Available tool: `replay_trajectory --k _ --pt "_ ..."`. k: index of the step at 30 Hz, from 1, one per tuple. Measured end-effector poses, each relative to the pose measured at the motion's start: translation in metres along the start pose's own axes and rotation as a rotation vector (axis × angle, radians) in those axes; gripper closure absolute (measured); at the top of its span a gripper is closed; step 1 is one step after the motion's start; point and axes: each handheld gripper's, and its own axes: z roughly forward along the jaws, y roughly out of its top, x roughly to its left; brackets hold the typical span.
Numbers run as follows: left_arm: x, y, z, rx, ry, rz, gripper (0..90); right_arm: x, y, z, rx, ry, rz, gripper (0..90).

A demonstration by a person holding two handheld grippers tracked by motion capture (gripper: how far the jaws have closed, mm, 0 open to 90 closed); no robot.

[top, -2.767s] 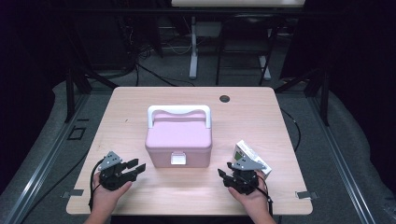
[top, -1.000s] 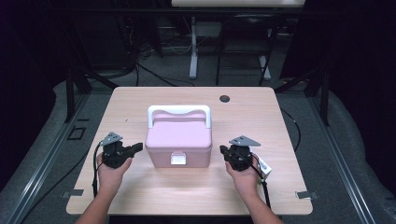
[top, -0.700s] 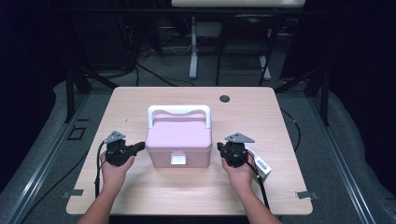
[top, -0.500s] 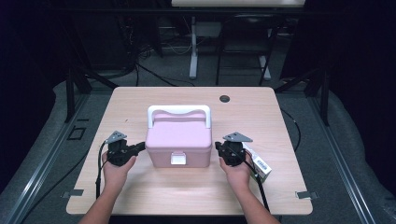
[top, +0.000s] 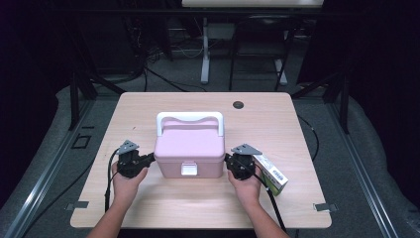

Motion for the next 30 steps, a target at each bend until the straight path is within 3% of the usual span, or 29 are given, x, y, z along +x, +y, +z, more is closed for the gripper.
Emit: replay_trajectory --k 6,16,23,30 --pt "-0.002 0.000 -0.001 0.005 0.011 0.011 90.0 0.006 -0.002 -0.001 -0.005 -0.032 -0.028 90.0" --pt "-0.005 -0.004 -0.006 0.006 0.009 -0.004 90.0 0.009 -0.003 -0.006 0.007 -0.019 -0.042 90.0" --pt "-0.014 -0.007 -0.013 0.028 0.010 0.025 90.0 0.009 -0.005 -0.012 0.025 -0.020 -0.052 90.0" --pt "-0.023 -0.010 -0.017 0.045 -0.002 0.027 90.0 0.009 -0.006 -0.021 0.043 -0.013 -0.071 90.0"
